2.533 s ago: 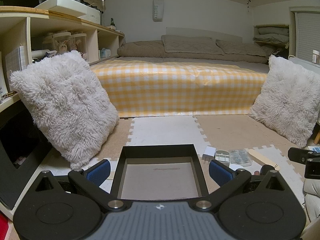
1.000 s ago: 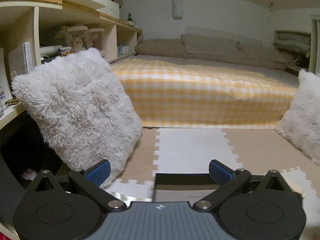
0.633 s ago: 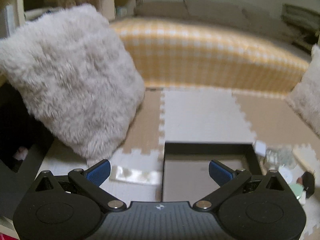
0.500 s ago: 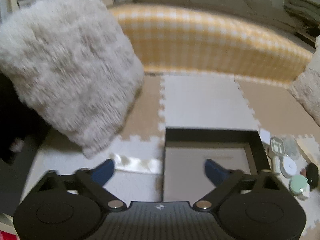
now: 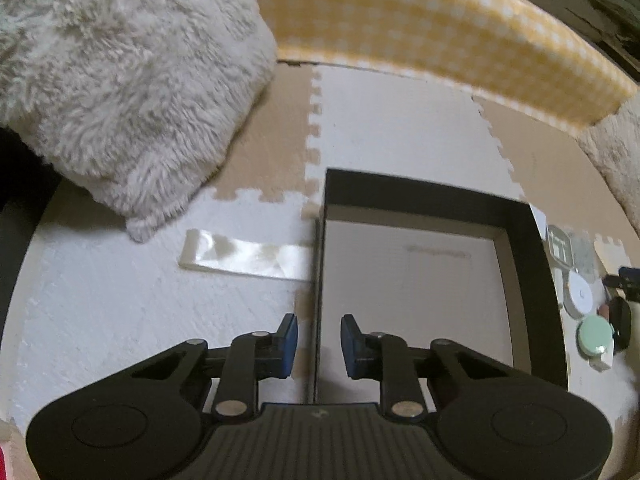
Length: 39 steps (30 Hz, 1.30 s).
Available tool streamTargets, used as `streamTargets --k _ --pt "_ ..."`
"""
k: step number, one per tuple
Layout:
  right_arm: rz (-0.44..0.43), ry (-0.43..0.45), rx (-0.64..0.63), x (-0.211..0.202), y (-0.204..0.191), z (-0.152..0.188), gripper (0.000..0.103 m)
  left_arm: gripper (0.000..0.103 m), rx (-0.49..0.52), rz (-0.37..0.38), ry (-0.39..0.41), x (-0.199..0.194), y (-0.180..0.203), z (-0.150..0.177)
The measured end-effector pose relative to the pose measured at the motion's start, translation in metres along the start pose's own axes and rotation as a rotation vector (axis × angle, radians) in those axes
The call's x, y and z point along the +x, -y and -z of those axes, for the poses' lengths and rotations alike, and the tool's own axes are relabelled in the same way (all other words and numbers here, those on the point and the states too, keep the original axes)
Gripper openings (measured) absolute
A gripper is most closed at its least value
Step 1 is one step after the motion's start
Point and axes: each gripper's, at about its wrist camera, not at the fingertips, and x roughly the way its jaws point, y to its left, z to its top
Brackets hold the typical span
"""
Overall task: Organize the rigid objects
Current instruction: 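Clamp the black box wall with the left tool while the right grasps the wooden stick, then carry the wooden stick with the right tool into the black box and release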
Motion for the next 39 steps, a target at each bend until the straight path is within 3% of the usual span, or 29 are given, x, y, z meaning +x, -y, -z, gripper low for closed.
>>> streamTargets --k 6,15,27,31,35,39 --pt "-0.042 -0.009 -0.008 0.006 0.004 -0.002 0.040 0.013 0.029 -0.005 -0.045 0.010 0.002 0.004" --pt "-0.022 -0.012 -0.003 0.002 0.005 -0.004 0.036 0.004 0.050 -0.012 -0.069 0.014 0.002 0.008" --pt "-0.003 0.098 0.179 -0.039 0.023 -0.010 0.035 0.003 0.064 -0.018 -0.068 0.014 0.003 0.009" --pt "-0.060 0.177 0.243 -0.066 0.011 -0.018 0.035 0.003 0.061 -0.016 -0.068 0.014 0.002 0.009" --pt "-0.170 0.250 0.303 -0.093 -0.018 -0.033 0.035 0.003 0.054 -0.013 -0.068 0.014 0.002 0.009" --pt "-0.284 0.263 0.338 -0.107 -0.060 -0.050 0.035 0.004 0.048 -0.007 -0.065 0.015 0.000 0.009"
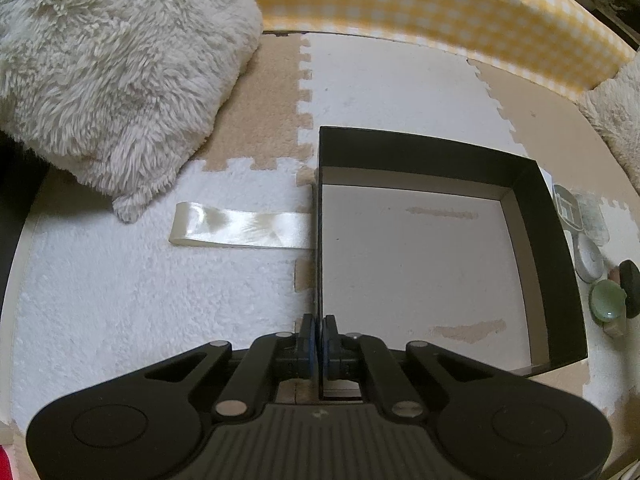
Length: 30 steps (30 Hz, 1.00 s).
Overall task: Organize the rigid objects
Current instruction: 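Carry the wooden stick with the right tool into the black box and release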
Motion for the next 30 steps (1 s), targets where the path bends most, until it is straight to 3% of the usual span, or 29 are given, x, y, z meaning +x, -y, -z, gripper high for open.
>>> streamTargets --k 5,8,14,20,24,30 --pt "-0.137 -0.061 0.074 0.018 -0.060 0.001 0.036 0.004 0.002 0.003 0.007 0.000 0.000 0.001" --pt "-0.178 -0.130 0.116 0.041 -0.097 0.011 0.036 0.004 -0.002 0.006 0.009 0.001 -0.001 0.000" --pt "-0.126 -0.251 0.135 0.096 -0.155 0.042 0.036 0.004 -0.024 0.026 0.009 0.000 -0.005 0.000" --pt "-0.066 -0.349 0.285 0.141 -0.176 0.071 0.036 0.005 -0.035 0.039 0.012 0.000 -0.006 0.001" --pt "-0.044 -0.360 0.336 0.160 -0.189 0.082 0.036 0.005 -0.042 0.048 0.018 0.000 -0.007 0.001" --pt "-0.055 -0.384 0.386 0.173 -0.197 0.083 0.049 0.005 -0.048 0.058 0.020 0.000 -0.008 0.001"
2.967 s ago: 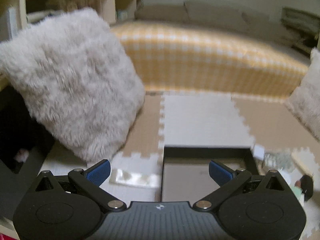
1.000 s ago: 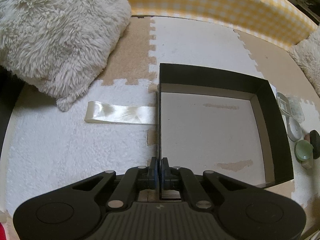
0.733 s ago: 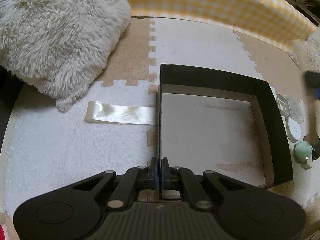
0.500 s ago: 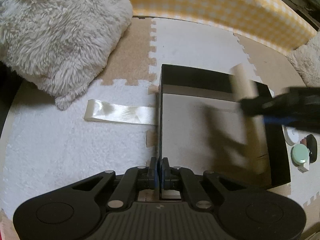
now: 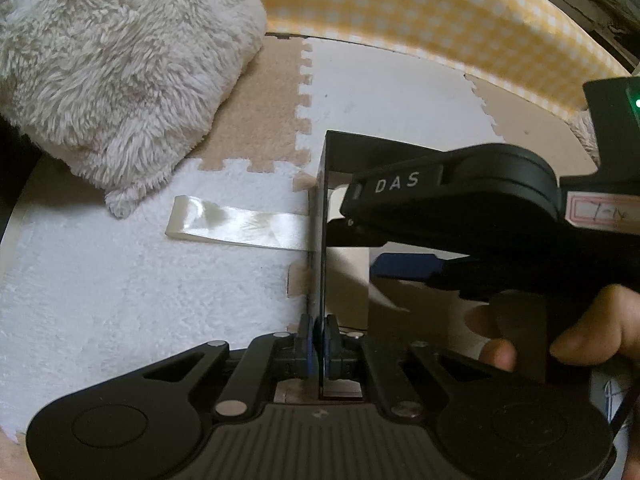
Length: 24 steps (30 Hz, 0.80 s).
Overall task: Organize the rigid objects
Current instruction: 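Carry the wooden stick with the right tool into the black box and release, then move the right tool to the clear blister pack and grasp it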
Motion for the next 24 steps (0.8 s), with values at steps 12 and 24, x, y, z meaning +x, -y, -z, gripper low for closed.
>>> streamTargets --k 12,24 --pt "0.039 0.027 -0.114 -0.026 -0.001 -0.004 0.052 0.005 0.005 -0.006 0.003 -0.001 0.001 0.000" --pt "0.052 0.142 -0.307 -0.092 0.002 -0.004 0.073 0.004 0.009 -0.019 0.012 -0.001 0.002 0.000"
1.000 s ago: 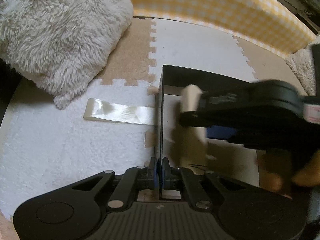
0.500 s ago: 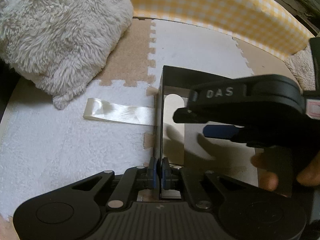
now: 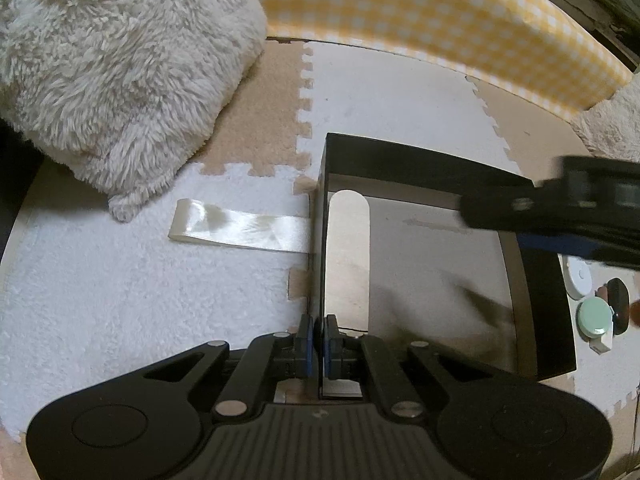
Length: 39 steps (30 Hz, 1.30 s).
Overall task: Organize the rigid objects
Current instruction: 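Move the right tool to the clear blister pack and grasp it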
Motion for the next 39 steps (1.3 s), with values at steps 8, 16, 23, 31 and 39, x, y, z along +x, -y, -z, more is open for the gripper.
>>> streamTargets --k 8,16,23,31,39 --pt "-0.002 0.105 -0.150 -0.055 0.012 -0.001 0.089 0.004 0.000 -0.006 0.007 -0.002 0.001 0.000" --pt "0.060 0.297 -0.256 -0.118 0.048 -0.005 0.103 0.003 -0.002 -0.010 0.008 -0.003 0.001 -0.001" --pt "0.172 0.423 -0.254 -0.143 0.099 -0.010 0.103 0.003 0.000 -0.015 0.010 -0.003 0.002 -0.001" --pt "0.326 0.401 -0.143 -0.126 0.168 -0.011 0.103 0.003 0.000 -0.015 0.010 -0.003 0.002 -0.001" --pt "0.411 0.258 -0.154 -0.078 0.209 -0.007 0.103 0.003 -0.002 -0.015 0.009 -0.003 0.001 -0.001"
